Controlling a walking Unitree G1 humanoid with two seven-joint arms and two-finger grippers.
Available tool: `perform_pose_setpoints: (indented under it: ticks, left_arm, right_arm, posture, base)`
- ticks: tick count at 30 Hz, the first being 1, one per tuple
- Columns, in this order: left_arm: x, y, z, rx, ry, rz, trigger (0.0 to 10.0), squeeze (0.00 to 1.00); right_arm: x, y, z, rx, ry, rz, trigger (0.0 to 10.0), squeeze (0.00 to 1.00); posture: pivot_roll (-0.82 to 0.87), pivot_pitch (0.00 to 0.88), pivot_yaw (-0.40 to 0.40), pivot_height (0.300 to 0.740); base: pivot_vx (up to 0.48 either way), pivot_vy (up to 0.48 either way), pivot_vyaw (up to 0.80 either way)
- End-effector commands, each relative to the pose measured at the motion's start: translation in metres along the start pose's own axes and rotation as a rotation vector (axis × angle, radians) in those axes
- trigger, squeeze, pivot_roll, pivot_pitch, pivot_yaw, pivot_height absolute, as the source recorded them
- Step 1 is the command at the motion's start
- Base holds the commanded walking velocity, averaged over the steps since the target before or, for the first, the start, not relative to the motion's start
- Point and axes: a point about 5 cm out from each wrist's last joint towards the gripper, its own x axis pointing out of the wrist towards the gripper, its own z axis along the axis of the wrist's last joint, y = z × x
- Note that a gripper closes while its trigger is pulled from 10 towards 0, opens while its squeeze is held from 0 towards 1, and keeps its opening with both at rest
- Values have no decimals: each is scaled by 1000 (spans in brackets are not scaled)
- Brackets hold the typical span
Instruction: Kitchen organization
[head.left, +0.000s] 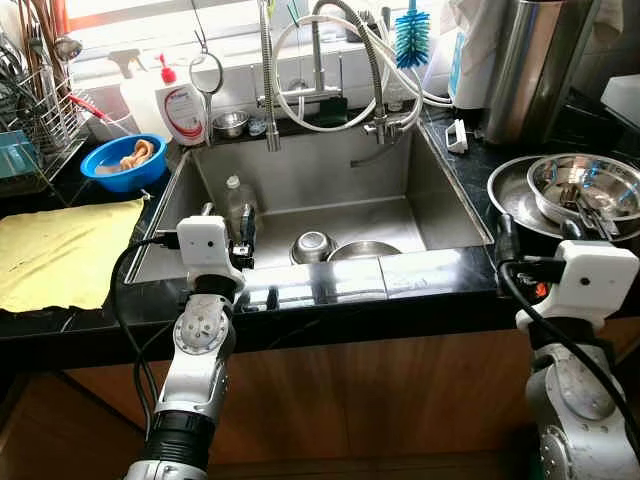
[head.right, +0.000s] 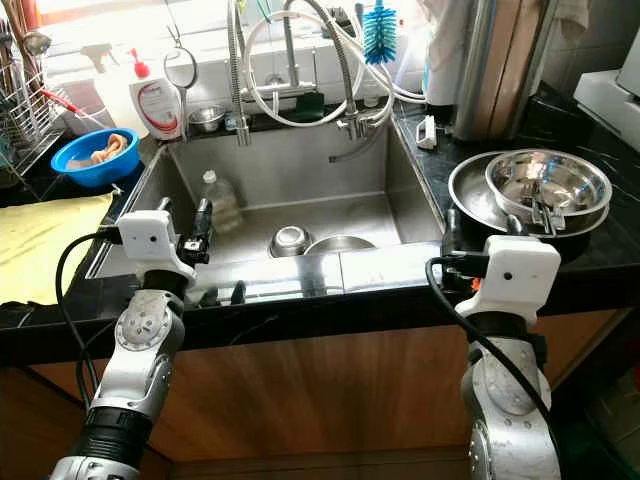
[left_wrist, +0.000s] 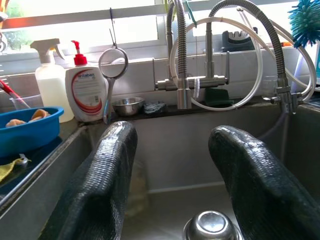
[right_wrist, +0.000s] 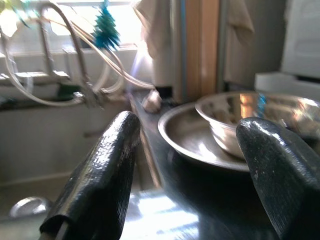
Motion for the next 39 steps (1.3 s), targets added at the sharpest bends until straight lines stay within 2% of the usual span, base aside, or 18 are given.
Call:
perform_pose_setpoints:
  ticks: [1,11,22,29,39]
  left_arm:
    - [0,2,0,-6,11,6,10000,0]
    - [-1,3,-1,-8,16,7,10000,0]
    - [-1,1,-1,-15,15,-5,10000,0]
    - [-1,2,-1,-12,18,-2,10000,0]
    - [-1,2,-1,-13,16,-3,10000,0]
  right_arm:
    - [1,-3,-7,-4,45,-26,10000,0]
    - [4,-10,-11,-14,80,-92,10000,0]
    - [7,-21,-2,-26,28,-186,10000,0]
    - [9,-15,3,-51,-2,-155,10000,0]
    - [11,-18,6,-57,-17,-166,10000,0]
  posture:
    - [-293,0,124,740]
    - [-288,0,119,740]
    - [-290,0,119,740]
    - [-283,0,118,740]
    - [-283,0,116,740]
  base:
    - [0,0,0]
    - [0,0,0]
    - [0,0,0]
    - [0,0,0]
    - [0,0,0]
